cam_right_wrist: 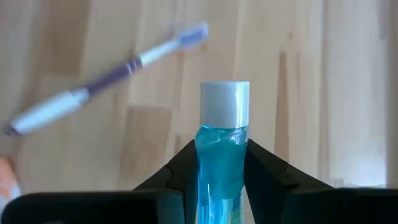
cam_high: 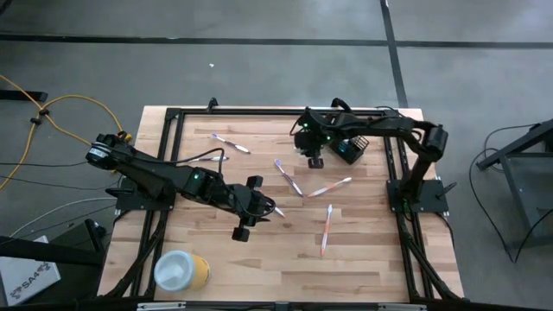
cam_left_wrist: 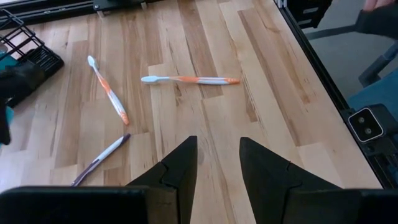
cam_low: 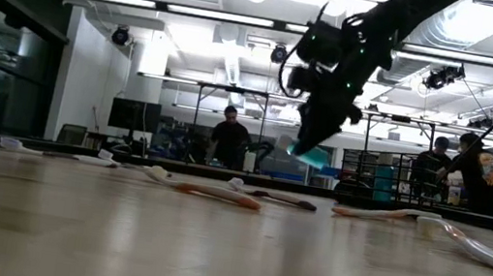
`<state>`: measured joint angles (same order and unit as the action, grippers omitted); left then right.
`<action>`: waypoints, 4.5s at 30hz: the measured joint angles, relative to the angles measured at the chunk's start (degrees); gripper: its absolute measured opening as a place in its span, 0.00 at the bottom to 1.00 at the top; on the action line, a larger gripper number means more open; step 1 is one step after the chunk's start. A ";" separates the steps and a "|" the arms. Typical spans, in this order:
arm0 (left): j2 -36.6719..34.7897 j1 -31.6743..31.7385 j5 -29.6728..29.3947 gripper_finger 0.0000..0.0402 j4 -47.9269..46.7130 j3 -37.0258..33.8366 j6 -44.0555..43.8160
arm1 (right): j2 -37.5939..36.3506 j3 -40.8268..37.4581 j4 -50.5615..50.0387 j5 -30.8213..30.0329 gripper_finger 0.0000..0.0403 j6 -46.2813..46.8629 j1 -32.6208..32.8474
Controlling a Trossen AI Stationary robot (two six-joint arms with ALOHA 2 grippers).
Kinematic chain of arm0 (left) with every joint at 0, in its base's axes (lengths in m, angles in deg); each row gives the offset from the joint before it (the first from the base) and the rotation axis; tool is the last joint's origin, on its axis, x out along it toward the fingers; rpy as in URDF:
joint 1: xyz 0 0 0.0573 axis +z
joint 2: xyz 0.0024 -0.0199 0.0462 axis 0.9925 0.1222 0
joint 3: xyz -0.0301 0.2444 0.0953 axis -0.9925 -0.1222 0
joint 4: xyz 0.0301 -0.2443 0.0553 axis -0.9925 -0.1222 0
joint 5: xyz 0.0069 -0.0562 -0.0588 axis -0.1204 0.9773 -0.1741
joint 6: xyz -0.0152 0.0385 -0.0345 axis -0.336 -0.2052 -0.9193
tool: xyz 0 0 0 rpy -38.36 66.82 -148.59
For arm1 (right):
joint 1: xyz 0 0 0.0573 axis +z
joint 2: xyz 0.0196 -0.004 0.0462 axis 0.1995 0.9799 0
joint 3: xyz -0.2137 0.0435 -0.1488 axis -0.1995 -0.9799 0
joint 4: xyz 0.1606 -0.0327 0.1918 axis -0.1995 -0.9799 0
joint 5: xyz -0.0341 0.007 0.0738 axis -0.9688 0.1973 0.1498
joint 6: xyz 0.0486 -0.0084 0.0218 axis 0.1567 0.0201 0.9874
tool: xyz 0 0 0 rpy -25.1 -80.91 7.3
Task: Pick & Place toothbrushing station
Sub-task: Put the blue mouthwash bottle into the middle of the black mesh organizer
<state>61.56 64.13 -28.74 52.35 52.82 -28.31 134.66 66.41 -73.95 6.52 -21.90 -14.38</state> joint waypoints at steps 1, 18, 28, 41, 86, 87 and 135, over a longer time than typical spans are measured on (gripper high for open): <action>0.00 0.00 0.00 0.29 0.00 0.00 -0.02 | -0.59 0.02 0.67 1.09 0.24 0.83 0.00; 0.00 -0.02 -0.02 0.29 0.01 0.00 -0.39 | -6.22 0.09 7.88 16.40 0.23 10.98 -2.31; 0.00 1.17 -3.77 0.29 1.21 -0.02 3.21 | -6.80 0.09 8.59 29.47 0.23 15.85 -5.19; 0.00 9.56 -4.68 0.29 5.42 -0.02 9.56 | -11.88 0.09 9.99 39.42 0.23 18.17 -2.65; -3.13 9.97 -2.87 0.29 23.51 -0.02 17.49 | -26.76 0.07 16.94 30.94 0.23 18.12 17.57; -3.13 9.97 -2.45 0.29 23.82 -0.02 17.49 | -26.76 0.07 18.09 30.94 0.23 18.11 17.76; 0.57 11.58 8.30 0.29 34.50 0.00 20.26 | -26.76 0.07 28.58 30.90 0.23 13.43 22.53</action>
<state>62.12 75.71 -20.44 86.85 52.82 -8.05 107.90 66.47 -45.37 37.42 -8.47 8.16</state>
